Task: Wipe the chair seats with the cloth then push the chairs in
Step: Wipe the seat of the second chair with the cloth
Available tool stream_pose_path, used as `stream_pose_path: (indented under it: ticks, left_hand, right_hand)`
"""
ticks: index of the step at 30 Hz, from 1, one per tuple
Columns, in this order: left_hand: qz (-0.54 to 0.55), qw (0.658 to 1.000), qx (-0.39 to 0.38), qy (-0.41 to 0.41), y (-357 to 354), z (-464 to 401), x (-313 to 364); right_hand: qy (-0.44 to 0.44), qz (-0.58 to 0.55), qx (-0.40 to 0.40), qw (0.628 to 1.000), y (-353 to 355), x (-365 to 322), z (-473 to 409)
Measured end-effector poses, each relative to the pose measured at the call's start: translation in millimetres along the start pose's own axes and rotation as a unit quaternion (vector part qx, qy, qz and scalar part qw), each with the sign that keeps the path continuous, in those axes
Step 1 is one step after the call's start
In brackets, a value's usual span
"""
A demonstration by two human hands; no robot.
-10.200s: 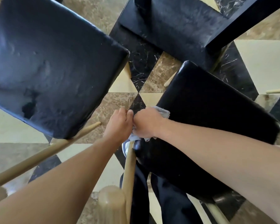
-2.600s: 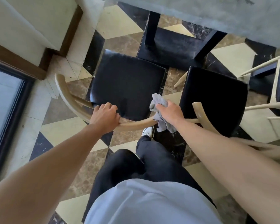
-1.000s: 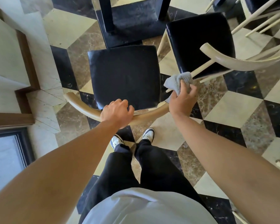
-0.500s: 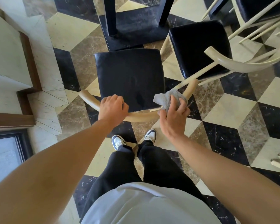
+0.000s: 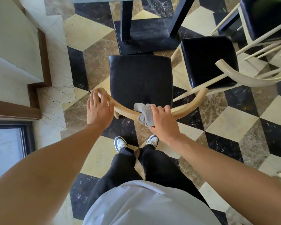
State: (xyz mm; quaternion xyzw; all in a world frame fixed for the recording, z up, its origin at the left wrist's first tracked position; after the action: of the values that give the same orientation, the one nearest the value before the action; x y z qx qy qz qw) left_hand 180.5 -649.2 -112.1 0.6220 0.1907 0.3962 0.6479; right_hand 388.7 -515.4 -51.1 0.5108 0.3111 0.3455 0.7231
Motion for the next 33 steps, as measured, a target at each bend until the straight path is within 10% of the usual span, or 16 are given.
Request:
stream_pose_path:
  ticks: [9,18,33]
  left_hand:
    - [0.139,0.989,-0.031,0.040,7.8,-16.0,-19.2]
    - [0.354,0.907,-0.017,0.228,11.6,-50.7,-51.7]
    - [0.262,0.914,-0.048,0.305,5.4,-2.7,-139.6]
  right_hand:
    - [0.077,-0.064,0.005,0.995,3.5,-7.6,-24.9]
    - [0.055,-0.143,-0.006,0.988,-18.5,-97.7,-76.7]
    - [-0.022,-0.240,-0.050,0.969,-26.2,-183.7,-193.6]
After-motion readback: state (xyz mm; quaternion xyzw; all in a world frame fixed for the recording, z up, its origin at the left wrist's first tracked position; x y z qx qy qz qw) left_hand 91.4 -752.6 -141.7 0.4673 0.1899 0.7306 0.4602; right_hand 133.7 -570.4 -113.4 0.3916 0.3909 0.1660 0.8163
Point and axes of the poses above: each hand's wrist, its own z-axis away from the middle knuckle, its own y-axis out of the back of the hand, x = y × z, the point moved 2 cm from there along -z, towards the middle knuckle, and after that the axes turned 5 degrees about -z, right-handed, at the moved point
